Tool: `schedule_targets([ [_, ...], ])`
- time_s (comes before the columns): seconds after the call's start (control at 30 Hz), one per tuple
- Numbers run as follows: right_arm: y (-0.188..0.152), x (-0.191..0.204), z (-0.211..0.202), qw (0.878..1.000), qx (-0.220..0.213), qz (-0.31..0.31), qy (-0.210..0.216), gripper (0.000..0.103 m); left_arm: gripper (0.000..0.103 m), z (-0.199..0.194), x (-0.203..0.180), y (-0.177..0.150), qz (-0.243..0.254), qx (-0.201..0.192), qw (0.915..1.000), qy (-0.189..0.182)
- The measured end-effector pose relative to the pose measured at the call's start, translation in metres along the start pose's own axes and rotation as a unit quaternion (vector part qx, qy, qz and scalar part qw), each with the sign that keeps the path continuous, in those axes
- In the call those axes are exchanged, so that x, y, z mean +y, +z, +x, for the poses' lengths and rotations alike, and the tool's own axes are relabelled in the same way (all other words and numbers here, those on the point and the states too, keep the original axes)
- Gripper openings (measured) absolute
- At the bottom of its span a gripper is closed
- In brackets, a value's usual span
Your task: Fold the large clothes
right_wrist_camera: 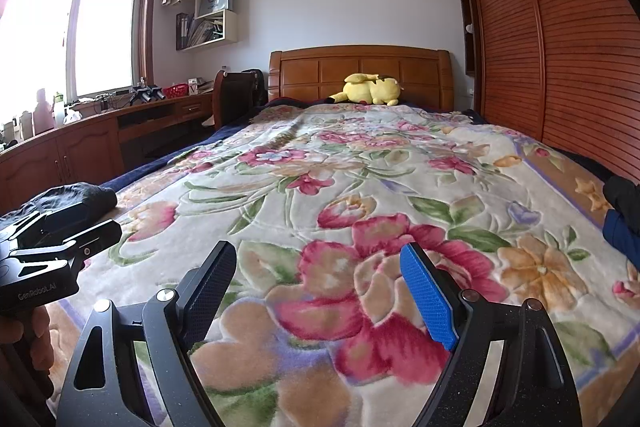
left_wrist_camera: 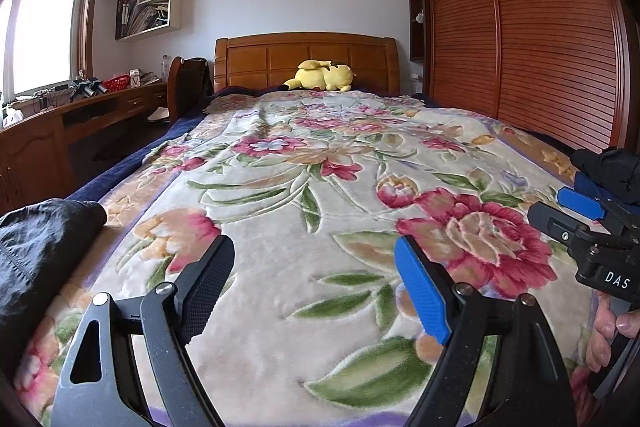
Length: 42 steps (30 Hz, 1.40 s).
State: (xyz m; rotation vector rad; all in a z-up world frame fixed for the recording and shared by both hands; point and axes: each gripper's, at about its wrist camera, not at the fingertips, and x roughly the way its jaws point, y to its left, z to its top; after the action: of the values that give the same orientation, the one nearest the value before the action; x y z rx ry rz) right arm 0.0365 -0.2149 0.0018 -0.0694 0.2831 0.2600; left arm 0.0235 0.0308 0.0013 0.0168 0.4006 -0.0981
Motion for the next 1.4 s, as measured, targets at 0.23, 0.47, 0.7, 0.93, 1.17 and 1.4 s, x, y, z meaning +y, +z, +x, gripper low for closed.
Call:
schedule_targets([
  [0.23, 0.0002, 0.0007, 0.0015, 1.000, -0.001, 0.001, -0.001, 0.085, 0.083, -0.0001, 0.0004, -0.0002, 0.000, 0.000, 1.0000, 0.000],
  [0.47, 0.0002, 0.0017, 0.0032, 1.000, -0.001, 0.001, -0.002, 0.085, 0.083, -0.0006, 0.0004, -0.0003, -0.001, -0.002, 1.0000, 0.000],
  [0.7, -0.0002, 0.0010, 0.0034, 1.000, -0.001, 0.002, -0.003, 0.085, 0.083, 0.0001, -0.0033, 0.0014, 0.000, -0.003, 1.0000, -0.001],
  [0.93, -0.0002, 0.0017, 0.0047, 1.000, -0.001, 0.003, -0.004, 0.085, 0.083, 0.0004, -0.0033, 0.0010, 0.000, -0.003, 1.0000, -0.001],
  [1.17, -0.0004, 0.0013, 0.0051, 1.000, -0.001, 0.003, -0.004, 0.085, 0.083, -0.0006, -0.0021, 0.0002, 0.000, -0.004, 1.0000, -0.001],
  [1.4, -0.0004, 0.0010, 0.0047, 1.000, -0.001, 0.003, -0.004, 0.085, 0.083, 0.0000, -0.0026, 0.0001, 0.000, -0.004, 1.0000, -0.002],
])
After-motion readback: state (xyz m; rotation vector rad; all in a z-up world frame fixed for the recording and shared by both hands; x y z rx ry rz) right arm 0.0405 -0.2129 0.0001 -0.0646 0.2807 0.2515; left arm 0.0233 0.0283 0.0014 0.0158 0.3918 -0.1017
